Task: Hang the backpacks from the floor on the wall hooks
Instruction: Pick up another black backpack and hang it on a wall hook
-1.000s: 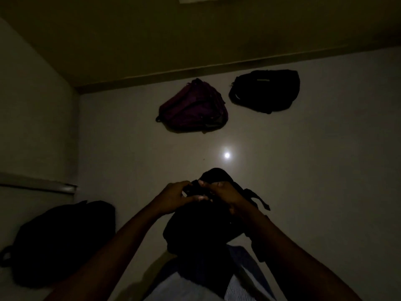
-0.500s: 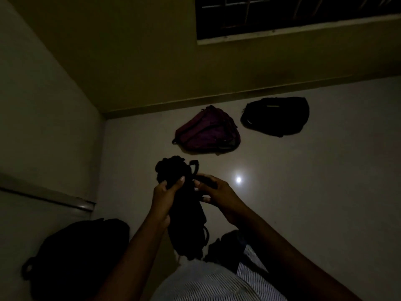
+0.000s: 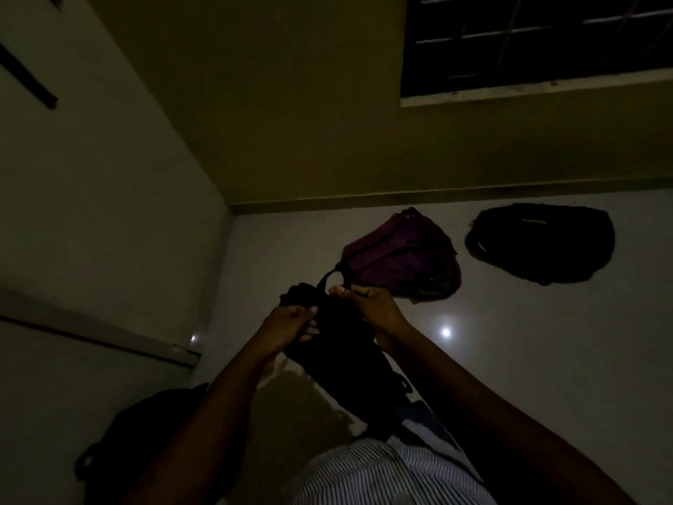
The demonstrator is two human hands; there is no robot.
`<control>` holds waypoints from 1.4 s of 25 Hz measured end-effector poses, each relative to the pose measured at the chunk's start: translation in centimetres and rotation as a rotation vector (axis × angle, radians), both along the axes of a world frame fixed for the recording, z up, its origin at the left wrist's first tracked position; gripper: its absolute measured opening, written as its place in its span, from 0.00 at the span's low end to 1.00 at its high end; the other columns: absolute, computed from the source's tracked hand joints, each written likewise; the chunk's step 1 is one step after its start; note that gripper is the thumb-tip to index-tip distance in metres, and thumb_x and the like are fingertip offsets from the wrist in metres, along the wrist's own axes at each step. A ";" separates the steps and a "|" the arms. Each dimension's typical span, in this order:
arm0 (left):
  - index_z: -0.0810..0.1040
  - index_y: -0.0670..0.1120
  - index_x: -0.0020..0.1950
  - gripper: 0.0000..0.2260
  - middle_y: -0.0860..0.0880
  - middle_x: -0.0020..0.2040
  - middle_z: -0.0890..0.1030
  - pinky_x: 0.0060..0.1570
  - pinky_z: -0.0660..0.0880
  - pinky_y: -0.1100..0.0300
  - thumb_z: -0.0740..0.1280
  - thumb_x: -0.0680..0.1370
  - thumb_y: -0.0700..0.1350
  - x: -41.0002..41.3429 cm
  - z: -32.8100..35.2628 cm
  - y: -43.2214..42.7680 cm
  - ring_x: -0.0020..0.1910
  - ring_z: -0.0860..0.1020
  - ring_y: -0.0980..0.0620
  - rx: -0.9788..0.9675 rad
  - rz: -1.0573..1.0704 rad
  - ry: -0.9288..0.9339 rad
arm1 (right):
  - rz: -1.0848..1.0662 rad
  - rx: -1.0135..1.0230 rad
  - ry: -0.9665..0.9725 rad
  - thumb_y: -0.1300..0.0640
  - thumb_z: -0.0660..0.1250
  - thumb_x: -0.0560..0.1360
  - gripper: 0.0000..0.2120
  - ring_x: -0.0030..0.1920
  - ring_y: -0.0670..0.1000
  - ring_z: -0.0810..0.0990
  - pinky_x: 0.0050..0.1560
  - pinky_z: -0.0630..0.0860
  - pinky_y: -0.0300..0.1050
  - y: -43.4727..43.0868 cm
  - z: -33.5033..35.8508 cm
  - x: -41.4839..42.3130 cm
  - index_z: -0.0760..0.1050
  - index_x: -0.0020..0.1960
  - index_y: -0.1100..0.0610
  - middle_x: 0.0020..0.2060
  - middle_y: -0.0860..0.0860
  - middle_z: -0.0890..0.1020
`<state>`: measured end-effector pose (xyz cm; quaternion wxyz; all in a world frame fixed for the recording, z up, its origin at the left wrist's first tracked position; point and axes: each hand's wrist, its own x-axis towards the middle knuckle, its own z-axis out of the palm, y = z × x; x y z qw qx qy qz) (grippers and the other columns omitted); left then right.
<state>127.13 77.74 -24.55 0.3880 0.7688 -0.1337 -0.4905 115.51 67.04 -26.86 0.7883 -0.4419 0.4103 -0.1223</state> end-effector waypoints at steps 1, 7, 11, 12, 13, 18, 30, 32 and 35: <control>0.80 0.43 0.41 0.10 0.39 0.50 0.82 0.47 0.77 0.60 0.63 0.78 0.45 1.2 0.5 -0.8 0.40 0.79 0.51 0.061 -0.067 -0.151 | 0.048 -0.007 0.016 0.60 0.67 0.75 0.06 0.42 0.51 0.81 0.56 0.77 0.48 -1.3 -0.1 1.5 0.81 0.48 0.60 0.44 0.54 0.83; 0.76 0.42 0.59 0.11 0.42 0.57 0.77 0.50 0.72 0.61 0.63 0.77 0.40 6.4 1.3 -6.9 0.49 0.76 0.52 -0.054 0.104 -0.612 | 0.283 -0.077 -0.027 0.62 0.65 0.76 0.09 0.33 0.41 0.83 0.35 0.77 0.30 -7.5 0.0 8.8 0.80 0.52 0.64 0.31 0.44 0.85; 0.69 0.47 0.68 0.18 0.45 0.67 0.72 0.63 0.68 0.60 0.61 0.78 0.39 12.1 1.3 -11.5 0.62 0.71 0.53 -0.220 -0.002 -0.461 | 0.333 -0.154 -0.073 0.61 0.65 0.76 0.08 0.31 0.38 0.82 0.30 0.74 0.28 -12.5 1.9 13.6 0.81 0.50 0.62 0.30 0.44 0.84; 0.71 0.48 0.67 0.17 0.45 0.66 0.74 0.64 0.68 0.59 0.61 0.78 0.40 14.1 1.7 -13.1 0.62 0.72 0.53 -0.260 -0.031 -0.431 | 0.339 -0.198 -0.076 0.61 0.66 0.75 0.06 0.31 0.38 0.81 0.31 0.74 0.28 -14.1 2.5 15.6 0.82 0.48 0.60 0.30 0.43 0.84; 0.73 0.48 0.65 0.15 0.45 0.64 0.76 0.62 0.70 0.58 0.61 0.78 0.41 15.7 1.9 -14.3 0.60 0.74 0.52 -0.271 -0.058 -0.423 | 0.341 -0.232 -0.081 0.61 0.67 0.75 0.05 0.31 0.38 0.81 0.32 0.74 0.28 -15.4 3.1 17.2 0.82 0.46 0.58 0.29 0.42 0.84; 0.80 0.37 0.56 0.11 0.39 0.55 0.82 0.47 0.75 0.67 0.66 0.75 0.39 26.5 4.5 -19.1 0.46 0.81 0.59 -0.327 -0.023 -0.547 | 0.326 -0.274 -0.147 0.58 0.67 0.75 0.08 0.37 0.48 0.82 0.41 0.76 0.38 -20.6 6.9 25.9 0.82 0.45 0.62 0.34 0.51 0.84; 0.83 0.46 0.42 0.04 0.64 0.24 0.80 0.30 0.73 0.72 0.69 0.73 0.42 48.8 15.6 -28.3 0.27 0.78 0.68 -0.627 0.214 -0.652 | 0.354 -0.582 -0.203 0.55 0.68 0.74 0.14 0.29 0.45 0.78 0.28 0.69 0.34 -29.2 17.7 48.7 0.80 0.49 0.67 0.33 0.54 0.80; 0.83 0.46 0.40 0.04 0.64 0.24 0.80 0.30 0.73 0.72 0.69 0.73 0.42 52.0 18.3 -29.6 0.27 0.77 0.68 -0.670 0.224 -0.718 | 0.345 -0.667 -0.249 0.56 0.65 0.76 0.13 0.27 0.41 0.77 0.26 0.68 0.31 -30.7 19.8 52.1 0.81 0.49 0.67 0.32 0.51 0.80; 0.83 0.46 0.37 0.06 0.63 0.23 0.80 0.29 0.72 0.74 0.68 0.74 0.42 56.4 23.1 -31.4 0.25 0.77 0.68 -0.748 0.263 -0.801 | 0.357 -0.760 -0.353 0.57 0.62 0.78 0.10 0.28 0.39 0.77 0.28 0.70 0.30 -32.8 24.4 57.1 0.80 0.43 0.59 0.33 0.49 0.80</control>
